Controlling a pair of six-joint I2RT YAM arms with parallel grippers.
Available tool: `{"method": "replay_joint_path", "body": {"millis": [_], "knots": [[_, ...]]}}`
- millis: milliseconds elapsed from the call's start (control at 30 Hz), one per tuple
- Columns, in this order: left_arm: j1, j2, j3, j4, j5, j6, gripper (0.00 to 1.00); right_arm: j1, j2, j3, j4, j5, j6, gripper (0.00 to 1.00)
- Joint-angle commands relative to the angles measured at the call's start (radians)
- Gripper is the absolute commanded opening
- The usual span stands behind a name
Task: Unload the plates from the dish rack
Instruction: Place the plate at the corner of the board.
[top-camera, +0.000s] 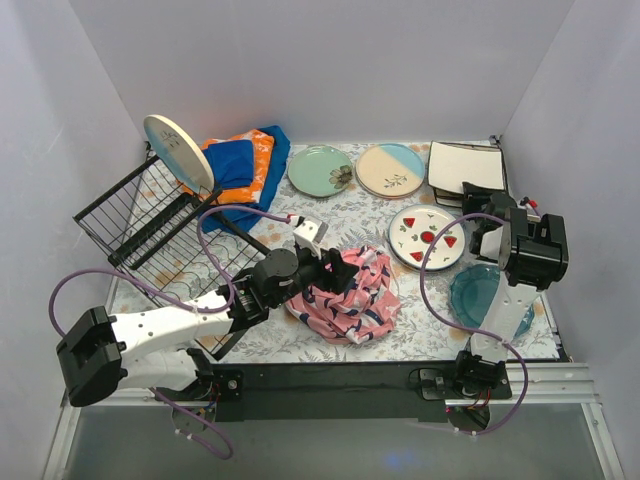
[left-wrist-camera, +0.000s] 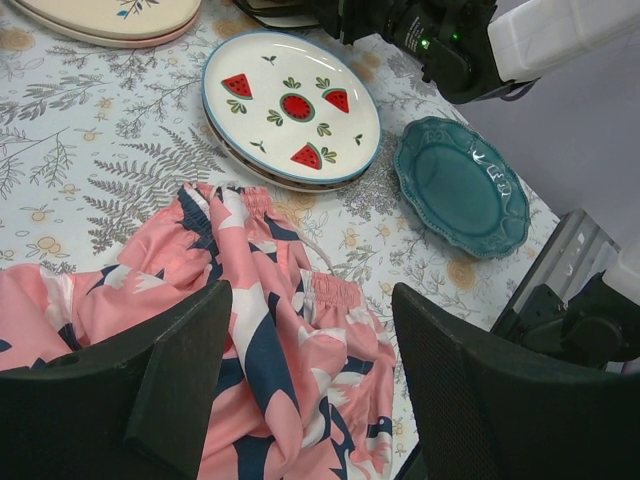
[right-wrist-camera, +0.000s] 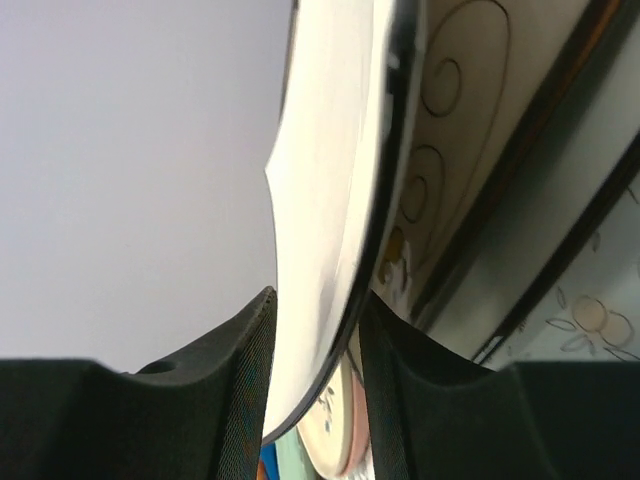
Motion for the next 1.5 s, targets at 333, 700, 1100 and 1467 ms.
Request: {"method": "replay_joint_path", "body": {"millis": [333,700,1100,1467], "knots": [[-0.019,-0.052,0.006,0.002,0.000,0.006,0.64,-0.071,-0.074,0.070,-0.189,-0.161,-0.143,0.40],[-0.025,-0.060,-0.001,0.008,-0.026,0.014,0.64,-0.083,-0.116,0.134,-0.391,-0.207,-0.295,0.35],[-0.029,-0.076,-0.007,0.013,-0.035,0.013,0.64,-0.126,-0.093,0.179,-0.507,-0.231,-0.349,0.35],[-0.031,-0.083,-0.012,0.015,-0.055,0.020,0.64,-0.140,-0.084,0.206,-0.508,-0.233,-0.399,0.29]]}}
